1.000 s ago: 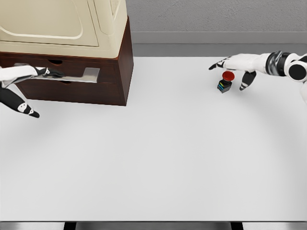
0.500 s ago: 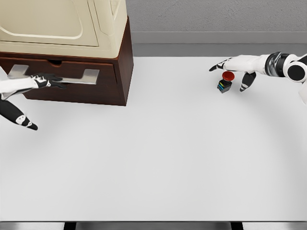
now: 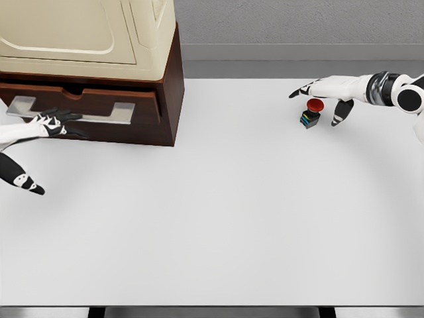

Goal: Open the cabinet drawer with left arm, and place a switch into the drawer with right arm

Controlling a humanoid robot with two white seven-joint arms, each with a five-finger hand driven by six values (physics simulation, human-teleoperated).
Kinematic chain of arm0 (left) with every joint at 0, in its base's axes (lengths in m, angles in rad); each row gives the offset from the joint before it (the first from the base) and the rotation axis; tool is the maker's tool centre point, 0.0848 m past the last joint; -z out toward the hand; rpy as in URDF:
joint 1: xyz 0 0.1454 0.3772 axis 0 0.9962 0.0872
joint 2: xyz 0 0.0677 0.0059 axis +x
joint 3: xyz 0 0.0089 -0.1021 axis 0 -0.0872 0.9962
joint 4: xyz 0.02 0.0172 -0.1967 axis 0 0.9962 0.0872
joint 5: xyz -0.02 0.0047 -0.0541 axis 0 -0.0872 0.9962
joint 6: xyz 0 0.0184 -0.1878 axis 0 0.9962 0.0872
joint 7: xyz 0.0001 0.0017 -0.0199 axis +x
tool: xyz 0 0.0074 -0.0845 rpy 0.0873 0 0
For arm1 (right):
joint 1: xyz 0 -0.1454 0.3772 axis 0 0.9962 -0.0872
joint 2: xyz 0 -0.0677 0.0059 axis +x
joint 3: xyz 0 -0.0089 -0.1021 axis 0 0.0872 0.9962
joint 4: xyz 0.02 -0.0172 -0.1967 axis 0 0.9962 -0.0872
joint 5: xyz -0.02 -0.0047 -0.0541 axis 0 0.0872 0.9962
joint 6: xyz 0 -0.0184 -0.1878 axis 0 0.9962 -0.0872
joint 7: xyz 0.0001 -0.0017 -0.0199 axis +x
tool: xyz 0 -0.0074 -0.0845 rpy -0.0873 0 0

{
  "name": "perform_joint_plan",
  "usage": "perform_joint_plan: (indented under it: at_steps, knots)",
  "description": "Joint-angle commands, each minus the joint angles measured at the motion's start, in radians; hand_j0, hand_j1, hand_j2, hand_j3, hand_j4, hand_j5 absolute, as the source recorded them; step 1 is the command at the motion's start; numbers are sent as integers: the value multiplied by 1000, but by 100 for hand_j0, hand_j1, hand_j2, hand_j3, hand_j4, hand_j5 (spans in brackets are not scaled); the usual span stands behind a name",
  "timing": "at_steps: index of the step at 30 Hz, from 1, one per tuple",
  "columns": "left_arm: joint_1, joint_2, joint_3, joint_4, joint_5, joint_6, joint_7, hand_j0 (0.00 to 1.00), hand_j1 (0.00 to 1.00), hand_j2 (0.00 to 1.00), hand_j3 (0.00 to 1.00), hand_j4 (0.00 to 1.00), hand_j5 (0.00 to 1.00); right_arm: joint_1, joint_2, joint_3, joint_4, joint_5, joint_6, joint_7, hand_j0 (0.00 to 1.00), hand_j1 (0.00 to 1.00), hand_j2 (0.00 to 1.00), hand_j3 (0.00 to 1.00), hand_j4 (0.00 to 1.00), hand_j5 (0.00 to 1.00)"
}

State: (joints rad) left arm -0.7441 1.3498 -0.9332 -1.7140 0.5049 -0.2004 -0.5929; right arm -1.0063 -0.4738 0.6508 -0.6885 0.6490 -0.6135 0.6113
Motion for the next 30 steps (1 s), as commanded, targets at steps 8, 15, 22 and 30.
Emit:
perform_joint_plan:
  at_steps: [8,15,22,30]
  knots:
    - [11,32,-29,17,-151,-53,-18,100,100,100,100,100,100,0,-2,-2,0,-5,3,0,100,100,100,100,100,100]
    - [15,55,-59,17,-155,-105,-18,100,100,100,100,100,100,0,-3,-3,0,-5,3,0,100,100,100,100,100,100]
    - [15,88,-72,17,-155,-162,-18,100,100,100,100,100,100,-2,-3,-3,-2,-5,3,0,100,100,100,100,100,100]
    - [15,127,-96,16,-155,-229,-18,100,100,100,100,100,100,-2,-3,-2,-2,-5,3,0,100,100,100,100,100,100]
